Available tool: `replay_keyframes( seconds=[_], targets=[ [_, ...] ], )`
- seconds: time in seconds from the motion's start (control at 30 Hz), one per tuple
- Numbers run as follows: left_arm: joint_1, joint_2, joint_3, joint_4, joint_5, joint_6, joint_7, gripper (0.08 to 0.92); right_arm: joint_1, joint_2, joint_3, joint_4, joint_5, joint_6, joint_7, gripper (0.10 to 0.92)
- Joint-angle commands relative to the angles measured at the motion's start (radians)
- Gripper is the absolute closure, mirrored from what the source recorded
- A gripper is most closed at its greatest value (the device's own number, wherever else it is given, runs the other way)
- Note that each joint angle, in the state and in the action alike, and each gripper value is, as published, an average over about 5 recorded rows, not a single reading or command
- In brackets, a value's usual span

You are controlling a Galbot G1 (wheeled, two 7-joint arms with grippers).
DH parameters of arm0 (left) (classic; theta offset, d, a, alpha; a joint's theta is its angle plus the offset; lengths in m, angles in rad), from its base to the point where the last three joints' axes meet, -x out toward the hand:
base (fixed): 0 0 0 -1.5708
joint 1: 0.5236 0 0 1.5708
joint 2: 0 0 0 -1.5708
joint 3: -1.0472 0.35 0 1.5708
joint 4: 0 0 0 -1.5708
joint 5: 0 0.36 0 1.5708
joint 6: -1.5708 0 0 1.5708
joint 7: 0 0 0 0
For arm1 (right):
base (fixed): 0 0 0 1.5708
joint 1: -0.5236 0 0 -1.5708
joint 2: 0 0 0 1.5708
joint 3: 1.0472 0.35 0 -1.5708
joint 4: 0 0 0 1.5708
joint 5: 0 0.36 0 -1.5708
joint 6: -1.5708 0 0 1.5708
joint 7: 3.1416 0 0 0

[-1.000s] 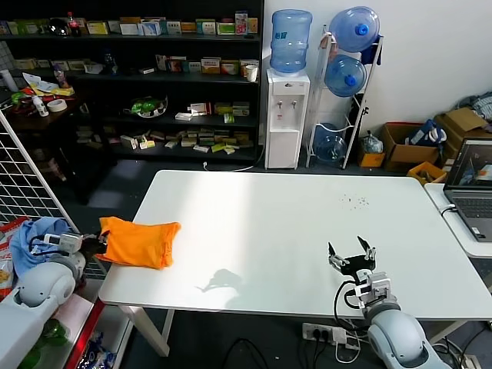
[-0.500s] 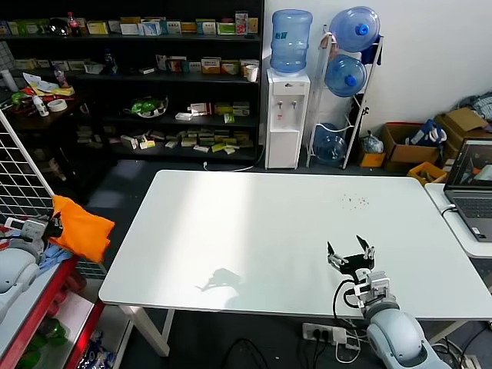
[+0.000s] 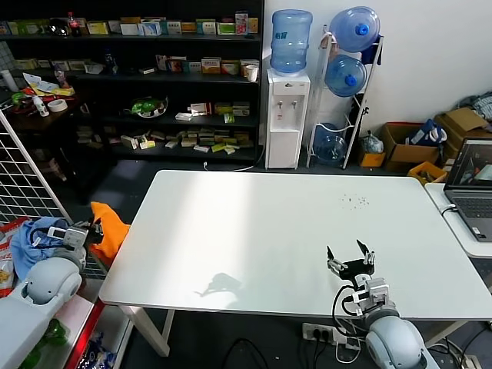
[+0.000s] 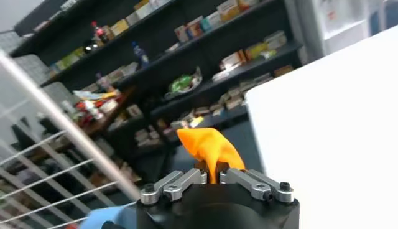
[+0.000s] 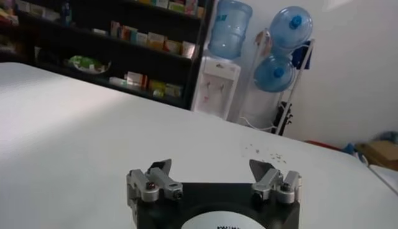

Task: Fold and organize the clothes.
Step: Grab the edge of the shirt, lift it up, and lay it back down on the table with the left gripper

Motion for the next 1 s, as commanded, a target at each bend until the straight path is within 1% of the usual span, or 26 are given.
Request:
replay_keyframes(
  seconds=[0.03, 0.13, 0.27, 0.5, 0.73, 0.83, 1.0],
  targets=[
    [0.020, -0.176, 0.052, -0.190, -0.046, 0.040, -0.061, 0.844, -0.025, 0.011, 0.003, 0.011, -0.039, -0.001, 0.002, 0.203],
    [0.042, -0.218, 0.062, -0.221, -0.052, 0.043, -0.077, 0.844, -0.023, 0.013, 0.004, 0.012, -0.049, -0.002, 0.002, 0.203],
    [0.051, -0.304, 0.084, -0.229, -0.038, 0.043, -0.095, 0.844, -0.021, 0.017, 0.003, 0.011, -0.053, -0.002, 0.002, 0.203],
    [0.028, -0.485, 0.160, -0.164, 0.011, 0.026, -0.115, 0.844, -0.023, 0.019, 0.010, 0.000, -0.063, 0.014, -0.002, 0.203],
    [-0.013, -0.733, 0.247, -0.052, 0.071, -0.018, -0.125, 0.844, -0.033, 0.012, 0.038, -0.001, -0.067, 0.029, -0.001, 0.203],
    [-0.021, -0.824, 0.271, -0.006, 0.099, -0.041, -0.129, 0.844, -0.047, 0.007, 0.056, 0.003, -0.064, 0.030, -0.001, 0.203],
    [-0.015, -0.954, 0.309, 0.057, 0.137, -0.087, -0.136, 0.844, -0.069, -0.002, 0.087, 0.006, -0.061, 0.030, -0.002, 0.203]
  ],
)
